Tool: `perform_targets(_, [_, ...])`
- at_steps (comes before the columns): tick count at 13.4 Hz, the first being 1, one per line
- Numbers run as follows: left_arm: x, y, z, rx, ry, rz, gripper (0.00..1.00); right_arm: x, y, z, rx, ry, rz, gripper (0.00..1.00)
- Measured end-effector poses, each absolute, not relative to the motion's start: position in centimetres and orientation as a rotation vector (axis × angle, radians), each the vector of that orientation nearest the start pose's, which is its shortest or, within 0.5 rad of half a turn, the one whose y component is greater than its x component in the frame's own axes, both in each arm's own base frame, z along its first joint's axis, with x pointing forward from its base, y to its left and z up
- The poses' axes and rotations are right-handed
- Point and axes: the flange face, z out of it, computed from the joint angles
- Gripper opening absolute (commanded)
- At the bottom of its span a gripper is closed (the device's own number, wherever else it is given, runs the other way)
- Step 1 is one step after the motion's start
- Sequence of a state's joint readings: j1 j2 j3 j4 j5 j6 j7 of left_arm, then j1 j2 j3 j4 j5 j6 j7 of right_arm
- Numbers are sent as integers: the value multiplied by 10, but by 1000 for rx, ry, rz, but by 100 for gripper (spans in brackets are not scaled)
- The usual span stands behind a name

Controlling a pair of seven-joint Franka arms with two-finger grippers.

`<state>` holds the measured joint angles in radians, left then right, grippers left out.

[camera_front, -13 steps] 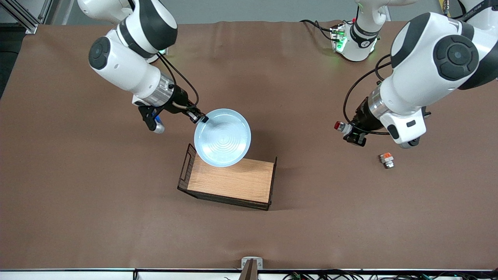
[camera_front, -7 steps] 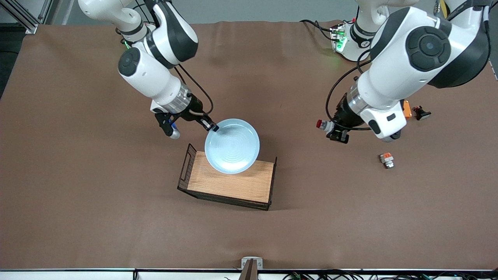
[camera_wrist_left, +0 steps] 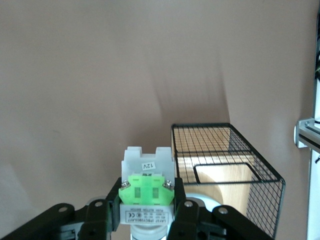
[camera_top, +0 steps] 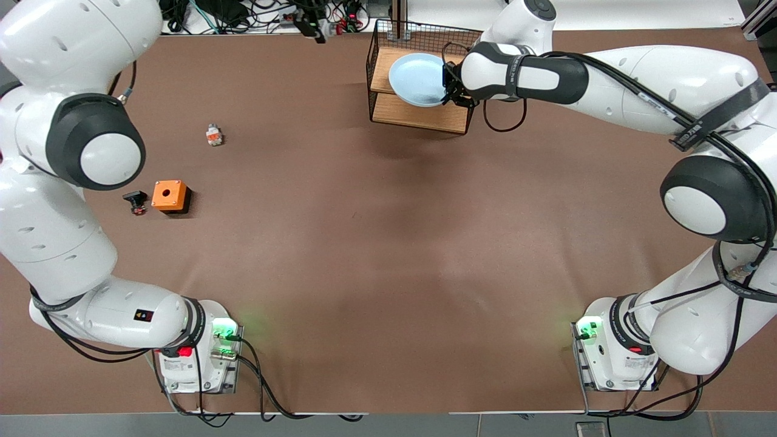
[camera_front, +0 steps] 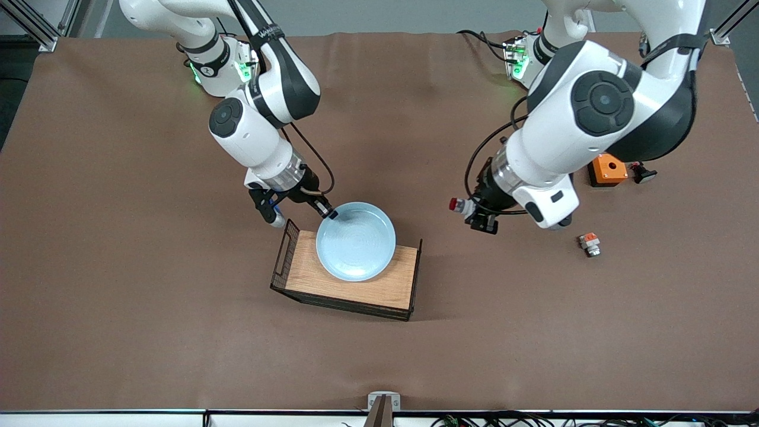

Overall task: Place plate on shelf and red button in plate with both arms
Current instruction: 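Lower the plate onto the tray while the left gripper brings the button over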

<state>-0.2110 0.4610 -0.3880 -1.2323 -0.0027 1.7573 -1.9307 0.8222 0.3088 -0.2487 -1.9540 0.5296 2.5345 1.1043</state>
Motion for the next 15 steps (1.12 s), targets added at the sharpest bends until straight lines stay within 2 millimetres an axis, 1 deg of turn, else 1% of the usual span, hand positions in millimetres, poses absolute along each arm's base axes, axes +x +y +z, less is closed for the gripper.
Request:
perform_targets(3, [601, -375, 514, -2512, -2149, 237, 0, 537, 347, 343, -2469, 1191, 4, 0])
perform_targets(4, [601, -383, 508, -2508, -2162, 242, 0, 539, 346, 340, -2468, 1192, -6, 0])
perform_targets(6, [603, -393, 502, -2503, -2197, 227, 1, 541, 346, 337, -2468, 1193, -17, 1])
perform_targets(7, [603, -397, 501, -2506, -2202, 211, 1, 543, 347, 338, -2467, 1192, -20, 5])
perform_targets(8, [601, -404, 499, -2514, -2197, 195, 1, 544, 347, 338, -2466, 1192, -22, 16])
perform_targets(9, [597, -413, 496, -2522, -2195, 181, 0, 545, 346, 338, -2465, 1194, -24, 23])
perform_targets(10, [594, -422, 492, -2524, -2201, 174, 0, 546, 345, 337, -2465, 1199, -24, 33])
perform_targets(12, [592, -438, 481, -2536, -2215, 170, 1, 548, 341, 335, -2464, 1209, -24, 42])
perform_targets(13, [593, -442, 474, -2543, -2218, 170, 1, 549, 340, 335, -2463, 1213, -24, 46])
perform_targets(14, [595, -445, 468, -2548, -2224, 172, 1, 550, 339, 335, -2463, 1215, -23, 57])
perform_targets(15, [596, -448, 462, -2554, -2228, 173, 1, 550, 338, 335, -2464, 1215, -21, 65])
